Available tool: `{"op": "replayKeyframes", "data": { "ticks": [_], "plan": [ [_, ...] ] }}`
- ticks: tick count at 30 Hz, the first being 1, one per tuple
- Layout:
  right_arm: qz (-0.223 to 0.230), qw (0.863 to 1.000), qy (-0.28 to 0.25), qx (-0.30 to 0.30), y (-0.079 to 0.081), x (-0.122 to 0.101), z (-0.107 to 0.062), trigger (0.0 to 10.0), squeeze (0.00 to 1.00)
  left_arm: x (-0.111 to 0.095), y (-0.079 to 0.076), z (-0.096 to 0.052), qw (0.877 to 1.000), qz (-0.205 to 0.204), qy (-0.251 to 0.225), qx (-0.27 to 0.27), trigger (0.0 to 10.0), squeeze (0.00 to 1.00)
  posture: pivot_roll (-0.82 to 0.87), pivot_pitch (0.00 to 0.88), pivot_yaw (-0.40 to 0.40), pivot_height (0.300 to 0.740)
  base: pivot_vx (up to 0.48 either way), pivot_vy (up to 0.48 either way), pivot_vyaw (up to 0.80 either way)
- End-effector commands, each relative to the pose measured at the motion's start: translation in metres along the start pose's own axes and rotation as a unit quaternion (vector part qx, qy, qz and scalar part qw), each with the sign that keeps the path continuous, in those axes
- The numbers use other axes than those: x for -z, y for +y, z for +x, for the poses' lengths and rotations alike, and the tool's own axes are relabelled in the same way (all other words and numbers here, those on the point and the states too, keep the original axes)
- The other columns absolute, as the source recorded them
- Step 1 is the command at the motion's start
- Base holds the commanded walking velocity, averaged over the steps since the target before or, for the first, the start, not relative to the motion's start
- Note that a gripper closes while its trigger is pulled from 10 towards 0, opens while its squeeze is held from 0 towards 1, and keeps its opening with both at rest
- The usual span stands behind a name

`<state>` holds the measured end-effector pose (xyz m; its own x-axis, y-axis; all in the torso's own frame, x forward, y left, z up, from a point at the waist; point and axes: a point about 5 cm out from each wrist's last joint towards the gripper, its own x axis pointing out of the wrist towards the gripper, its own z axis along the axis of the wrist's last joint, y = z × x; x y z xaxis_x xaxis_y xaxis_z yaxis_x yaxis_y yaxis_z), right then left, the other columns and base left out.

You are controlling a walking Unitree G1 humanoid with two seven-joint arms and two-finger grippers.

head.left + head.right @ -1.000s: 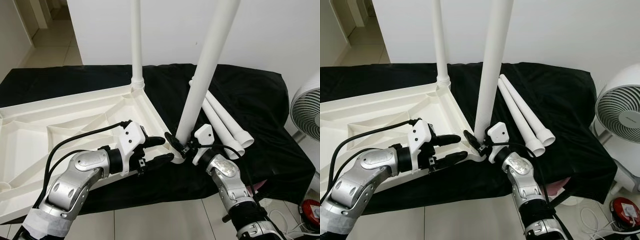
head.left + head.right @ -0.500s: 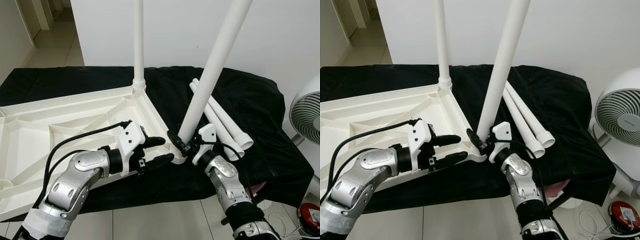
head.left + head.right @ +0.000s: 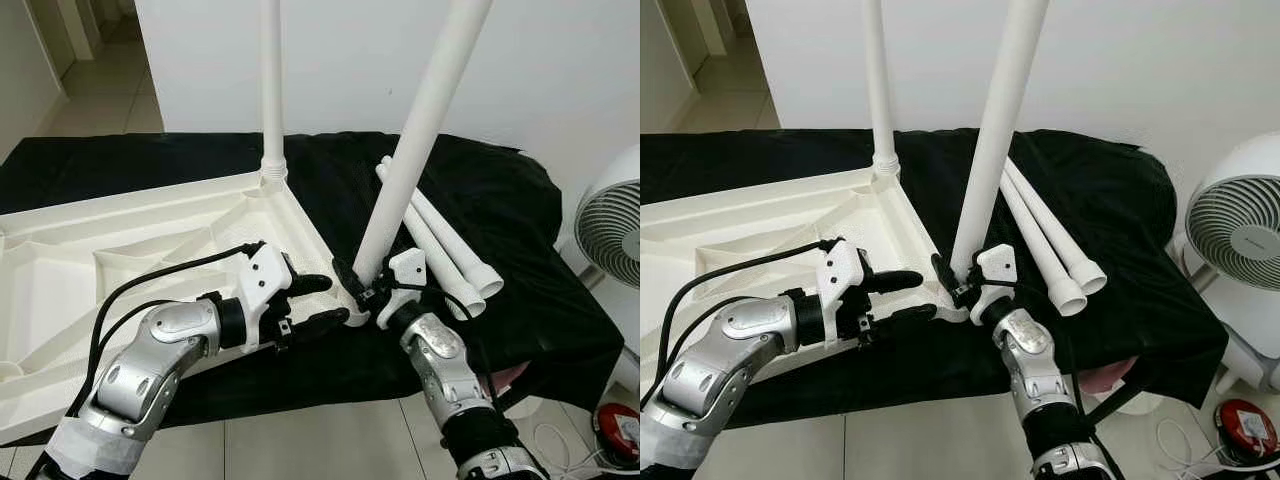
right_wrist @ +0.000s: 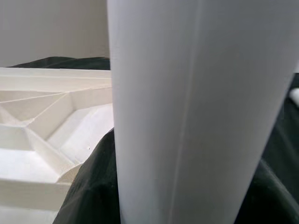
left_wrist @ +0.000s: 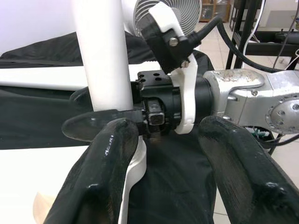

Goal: Building children table

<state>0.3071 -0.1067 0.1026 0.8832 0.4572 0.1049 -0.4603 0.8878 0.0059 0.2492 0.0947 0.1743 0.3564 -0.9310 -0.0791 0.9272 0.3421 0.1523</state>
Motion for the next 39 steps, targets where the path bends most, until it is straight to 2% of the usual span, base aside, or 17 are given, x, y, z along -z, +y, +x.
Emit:
{"op": "replayKeyframes", "data": {
  "ticks": [1,6,10,12,14,17,18,26,30,33,35,36,38,39],
  "plan": [
    [0.026,0.992,0.113,0.058,-0.007,0.042,-0.021,10.0,0.0,-0.001,-0.003,0.001,1.0,0.001,0.001,0.01,10.0,0.0,-0.01,0.0,-0.023,0.74,0.0,0.0,0.0],
    [0.03,0.983,0.104,0.146,-0.006,0.037,-0.012,10.0,0.0,-0.001,-0.003,0.003,1.0,0.0,-0.002,0.009,10.0,0.0,-0.02,0.0,-0.029,0.74,0.0,0.0,0.0],
    [0.036,0.976,0.108,0.185,-0.008,0.038,-0.008,10.0,0.0,-0.001,-0.003,0.004,1.0,0.0,-0.003,0.008,10.0,0.0,-0.02,0.0,-0.032,0.74,0.0,0.0,0.0],
    [0.036,0.976,0.108,0.185,-0.008,0.038,-0.008,10.0,0.0,-0.001,-0.003,0.004,1.0,0.0,-0.003,0.008,10.0,0.0,-0.02,0.0,-0.032,0.74,0.0,0.0,0.0],
    [0.043,0.967,0.111,0.223,-0.011,0.038,-0.004,10.0,0.0,-0.001,-0.003,0.005,1.0,0.0,-0.006,0.007,10.0,0.0,-0.02,0.0,-0.037,0.74,0.0,0.0,0.0],
    [0.046,0.964,0.112,0.238,-0.013,0.038,-0.002,10.0,0.0,-0.001,-0.003,0.005,1.0,0.0,-0.006,0.007,10.0,0.0,-0.02,0.0,-0.038,0.74,0.0,0.0,0.0],
    [0.042,0.955,0.11,0.274,-0.017,0.037,0.0,10.0,0.0,-0.002,-0.002,0.005,1.0,0.001,-0.006,0.006,10.0,0.0,-0.01,0.0,-0.042,0.74,0.0,0.0,0.0],
    [0.045,0.936,0.116,0.33,-0.024,0.038,0.0,10.0,0.0,-0.002,-0.002,0.005,1.0,0.002,-0.006,0.003,10.0,0.0,0.0,0.0,-0.047,0.74,0.0,0.0,0.0],
    [0.048,0.932,0.117,0.339,-0.025,0.038,-0.001,10.0,0.0,-0.002,-0.002,0.005,1.0,0.001,-0.006,0.002,10.0,0.0,0.0,0.0,-0.048,0.74,0.0,0.0,0.0],
    [0.054,0.921,0.112,0.369,-0.032,0.038,-0.004,10.0,0.0,-0.002,-0.002,0.005,1.0,0.001,-0.007,0.001,10.0,0.0,0.0,0.0,-0.048,0.74,0.0,0.0,0.0],
    [0.093,0.907,0.108,0.396,-0.039,0.039,-0.007,10.0,0.0,-0.002,-0.003,0.006,1.0,0.001,-0.008,0.003,10.0,0.0,-0.01,0.0,-0.044,0.74,0.0,0.0,0.0],
    [0.093,0.907,0.108,0.396,-0.039,0.039,-0.007,10.0,0.0,-0.002,-0.003,0.006,1.0,0.001,-0.008,0.003,10.0,0.0,-0.01,0.0,-0.044,0.74,0.0,0.0,0.0],
    [0.138,0.904,0.09,0.395,-0.04,0.037,-0.004,10.0,0.0,-0.002,-0.002,0.007,1.0,0.002,-0.008,0.005,10.0,0.0,-0.01,0.0,-0.042,0.74,0.0,0.0,0.0],
    [0.138,0.904,0.09,0.395,-0.04,0.037,-0.004,10.0,0.0,-0.002,-0.002,0.007,1.0,0.002,-0.008,0.005,10.0,0.0,-0.01,0.0,-0.042,0.74,0.0,0.0,0.0]
  ]
}}
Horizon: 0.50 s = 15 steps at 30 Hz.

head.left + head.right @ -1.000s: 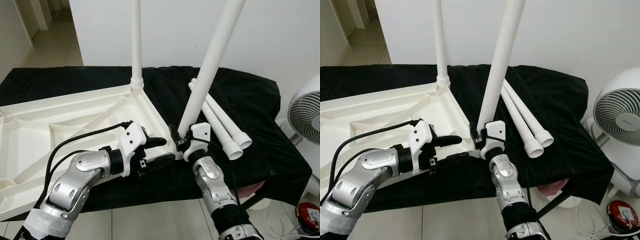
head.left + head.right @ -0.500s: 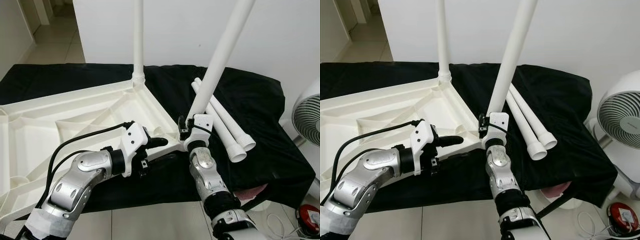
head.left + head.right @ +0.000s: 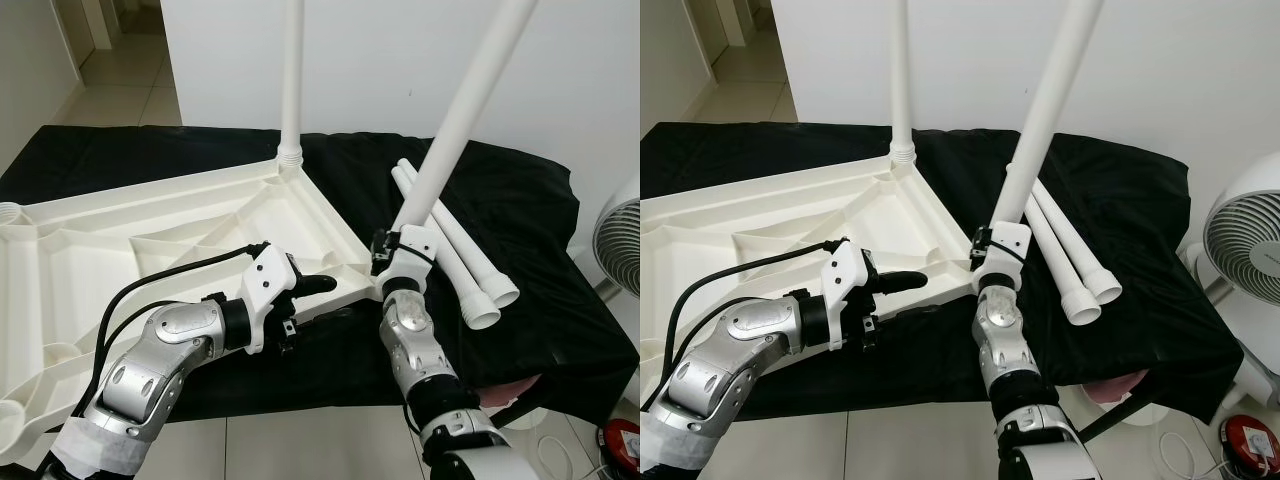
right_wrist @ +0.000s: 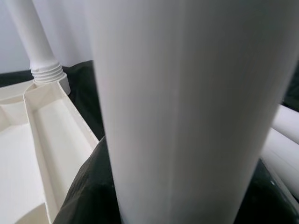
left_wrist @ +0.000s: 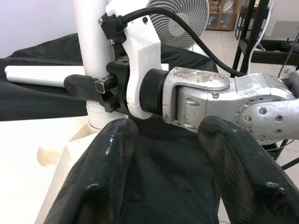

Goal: Building children table

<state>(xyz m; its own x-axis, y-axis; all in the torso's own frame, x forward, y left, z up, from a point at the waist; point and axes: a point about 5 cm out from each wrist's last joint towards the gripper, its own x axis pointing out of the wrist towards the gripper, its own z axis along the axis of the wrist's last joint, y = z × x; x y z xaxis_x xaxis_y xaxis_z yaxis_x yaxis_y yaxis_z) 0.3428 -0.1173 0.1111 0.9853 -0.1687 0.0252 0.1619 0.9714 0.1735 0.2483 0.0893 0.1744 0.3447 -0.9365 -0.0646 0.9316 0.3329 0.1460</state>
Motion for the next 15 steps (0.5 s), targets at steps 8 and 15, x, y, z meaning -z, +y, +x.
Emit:
{"op": "replayKeyframes", "data": {
  "ticks": [8,15],
  "plan": [
    [0.031,0.992,0.082,0.095,-0.0315,0.0371,-0.0138,10.0,0.0,-0.0012,0.0004,0.0026,1.0,0.006,-0.001,0.001,10.0,0.0,-0.01,0.0,-0.042,0.74,0.0,0.0,0.0],
    [0.026,0.993,0.076,0.09,-0.0301,0.0361,-0.0128,10.0,0.0,-0.0006,-0.0001,0.0027,1.0,0.006,0.0,0.002,10.0,0.0,-0.01,0.0,-0.042,0.74,0.0,0.0,0.0]
  ]
}}
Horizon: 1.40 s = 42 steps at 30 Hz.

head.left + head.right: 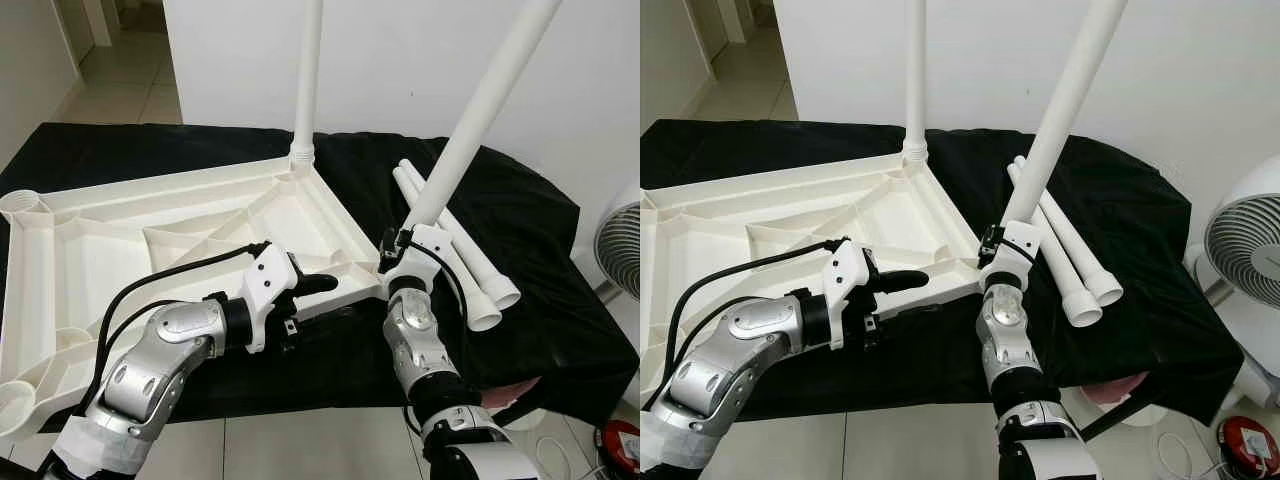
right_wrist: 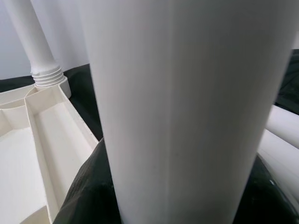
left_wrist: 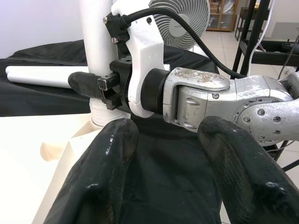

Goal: Building children table

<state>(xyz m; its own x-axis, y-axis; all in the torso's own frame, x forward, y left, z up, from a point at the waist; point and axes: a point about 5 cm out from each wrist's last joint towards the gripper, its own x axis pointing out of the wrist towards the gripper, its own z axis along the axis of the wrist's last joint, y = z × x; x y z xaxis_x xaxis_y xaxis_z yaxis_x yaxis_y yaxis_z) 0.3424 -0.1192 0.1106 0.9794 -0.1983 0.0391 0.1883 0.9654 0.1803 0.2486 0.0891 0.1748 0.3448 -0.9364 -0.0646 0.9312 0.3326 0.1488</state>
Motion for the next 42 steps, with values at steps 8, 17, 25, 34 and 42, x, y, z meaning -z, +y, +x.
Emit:
{"op": "replayKeyframes", "data": {
  "ticks": [8,17,25,34,42],
  "plan": [
    [0.03,0.999,0.023,0.037,-0.028,0.019,-0.007,10.0,1.0,0.0,-0.002,0.004,1.0,0.004,-0.002,0.005,10.0,0.0,-0.02,0.0,-0.043,0.74,0.0,0.0,0.0],
    [-0.015,0.999,-0.024,-0.03,-0.036,-0.001,0.003,10.0,0.0,-0.001,-0.003,0.005,1.0,0.003,-0.004,0.005,10.0,0.0,-0.02,0.0,-0.043,0.74,0.0,0.0,0.0],
    [-0.042,0.992,-0.026,-0.118,-0.037,-0.008,0.007,10.0,0.0,-0.001,-0.004,0.007,1.0,0.003,-0.005,0.008,10.0,0.0,-0.03,0.0,-0.041,0.74,0.0,0.0,0.0],
    [-0.082,0.967,-0.025,-0.242,-0.037,-0.016,0.008,10.0,0.0,-0.001,-0.007,0.016,1.0,-0.001,-0.009,0.011,10.0,0.0,-0.03,0.0,-0.046,0.74,0.0,0.0,0.0],
    [-0.095,0.948,-0.031,-0.303,-0.04,-0.025,0.009,10.0,0.0,0.002,-0.016,0.024,1.0,-0.013,-0.012,0.021,10.0,0.0,-0.03,0.0,-0.045,0.74,0.0,0.0,0.0]
  ]
}}
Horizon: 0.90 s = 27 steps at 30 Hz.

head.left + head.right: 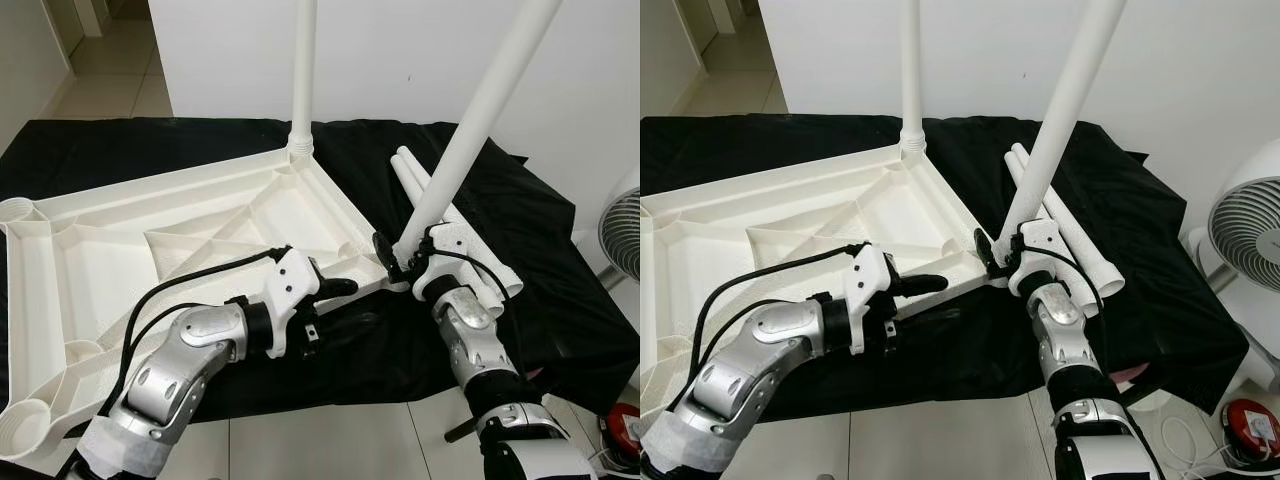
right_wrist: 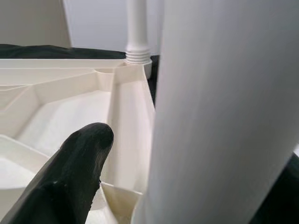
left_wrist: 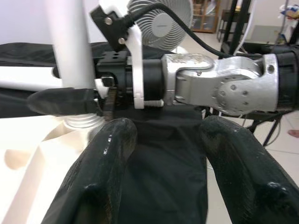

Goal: Building children table

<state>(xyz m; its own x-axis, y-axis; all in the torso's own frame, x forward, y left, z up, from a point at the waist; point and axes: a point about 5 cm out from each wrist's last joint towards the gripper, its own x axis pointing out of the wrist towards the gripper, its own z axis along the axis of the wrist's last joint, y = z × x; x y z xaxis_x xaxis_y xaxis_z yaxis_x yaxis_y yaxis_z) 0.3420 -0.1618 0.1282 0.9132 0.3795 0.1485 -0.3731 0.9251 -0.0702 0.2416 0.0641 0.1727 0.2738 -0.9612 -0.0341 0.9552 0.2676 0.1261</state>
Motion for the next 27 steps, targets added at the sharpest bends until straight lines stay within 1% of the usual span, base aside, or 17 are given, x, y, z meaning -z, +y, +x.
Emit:
{"op": "replayKeyframes", "data": {
  "ticks": [1,2,3,4,6,7,8,9,10,13,15,20,23,24,25,26,27],
  "plan": [
    [0.001,1.0,0.005,-0.022,-0.005,-0.003,0.0,10.0,0.0,0.005,-0.001,0.004,1.0,-0.006,0.008,-0.016,10.0,0.0,-0.03,0.0,-0.046,0.74,0.0,0.0,0.0],
    [0.001,1.0,0.005,-0.022,-0.005,-0.003,0.0,10.0,0.0,0.005,-0.001,0.004,1.0,-0.006,0.008,-0.016,10.0,0.0,-0.03,0.0,-0.046,0.74,0.0,0.0,0.0],
    [-0.004,0.999,0.006,-0.036,-0.011,-0.007,0.001,10.0,0.0,0.005,0.0,0.007,1.0,-0.008,0.007,-0.024,10.0,0.0,-0.03,0.0,-0.047,0.74,0.0,0.0,0.0],
    [-0.004,0.999,0.006,-0.036,-0.011,-0.007,0.001,10.0,0.0,0.005,0.0,0.007,1.0,-0.008,0.007,-0.024,10.0,0.0,-0.03,0.0,-0.047,0.74,0.0,0.0,0.0],
    [-0.013,0.998,0.012,-0.067,-0.018,-0.012,0.003,10.0,0.0,0.008,0.004,0.012,0.999,-0.005,0.012,-0.047,10.0,0.0,-0.03,0.0,-0.048,0.74,0.0,0.0,0.0],
    [-0.013,0.998,0.012,-0.067,-0.018,-0.012,0.003,10.0,0.0,0.008,0.004,0.012,0.999,-0.005,0.012,-0.047,10.0,0.0,-0.03,0.0,-0.048,0.74,0.0,0.0,0.0],
    [-0.02,0.996,0.02,-0.082,-0.021,-0.013,0.004,10.0,0.0,0.009,0.008,0.014,0.998,-0.003,0.014,-0.063,10.0,0.0,-0.03,0.0,-0.048,0.74,0.0,0.0,0.0],
    [-0.02,0.996,0.02,-0.082,-0.021,-0.013,0.004,10.0,0.0,0.009,0.008,0.014,0.998,-0.003,0.014,-0.063,10.0,0.0,-0.03,0.0,-0.048,0.74,0.0,0.0,0.0],
    [-0.026,0.995,0.028,-0.093,-0.023,-0.013,0.005,10.0,0.0,0.011,0.011,0.016,0.997,-0.001,0.019,-0.077,10.0,0.0,-0.03,0.0,-0.049,0.74,0.0,0.0,0.0],
    [-0.032,0.992,0.042,-0.111,-0.026,-0.013,0.006,10.0,0.0,0.012,0.016,0.019,0.995,0.002,0.021,-0.093,10.0,0.0,-0.03,0.0,-0.052,0.74,0.0,0.0,0.0],
    [-0.032,0.992,0.042,-0.111,-0.026,-0.013,0.006,10.0,0.0,0.012,0.016,0.019,0.995,0.002,0.021,-0.093,10.0,0.0,-0.03,0.0,-0.052,0.74,0.0,0.0,0.0],
    [-0.029,0.987,0.073,-0.139,-0.027,-0.006,0.004,10.0,0.0,0.009,0.016,0.022,0.996,0.002,0.015,-0.093,10.0,0.0,-0.03,0.0,-0.053,0.74,0.0,0.0,0.0],
    [-0.028,0.986,0.078,-0.143,-0.027,-0.004,0.004,10.0,0.0,0.009,0.016,0.023,0.996,0.001,0.013,-0.093,10.0,0.0,-0.03,0.0,-0.052,0.74,0.0,0.0,0.0],
    [-0.027,0.986,0.081,-0.145,-0.028,-0.004,0.003,8.3,0.0,0.009,0.016,0.023,0.996,0.002,0.014,-0.092,10.0,0.0,-0.03,0.0,-0.05,0.74,0.0,0.0,0.0],
    [-0.027,0.986,0.081,-0.145,-0.028,-0.004,0.003,8.3,0.0,0.009,0.016,0.023,0.996,0.002,0.014,-0.092,10.0,0.0,-0.03,0.0,-0.05,0.74,0.0,0.0,0.0],
    [-0.028,0.984,0.088,-0.149,-0.029,-0.002,0.003,6.1,0.0,0.009,0.015,0.024,0.996,0.001,0.013,-0.091,10.0,0.0,-0.03,0.0,-0.047,0.74,0.0,0.0,0.0],
    [-0.028,0.984,0.088,-0.149,-0.029,-0.002,0.003,6.1,0.0,0.009,0.015,0.024,0.996,0.001,0.013,-0.091,10.0,0.0,-0.03,0.0,-0.047,0.74,0.0,0.0,0.0]
  ]
}}
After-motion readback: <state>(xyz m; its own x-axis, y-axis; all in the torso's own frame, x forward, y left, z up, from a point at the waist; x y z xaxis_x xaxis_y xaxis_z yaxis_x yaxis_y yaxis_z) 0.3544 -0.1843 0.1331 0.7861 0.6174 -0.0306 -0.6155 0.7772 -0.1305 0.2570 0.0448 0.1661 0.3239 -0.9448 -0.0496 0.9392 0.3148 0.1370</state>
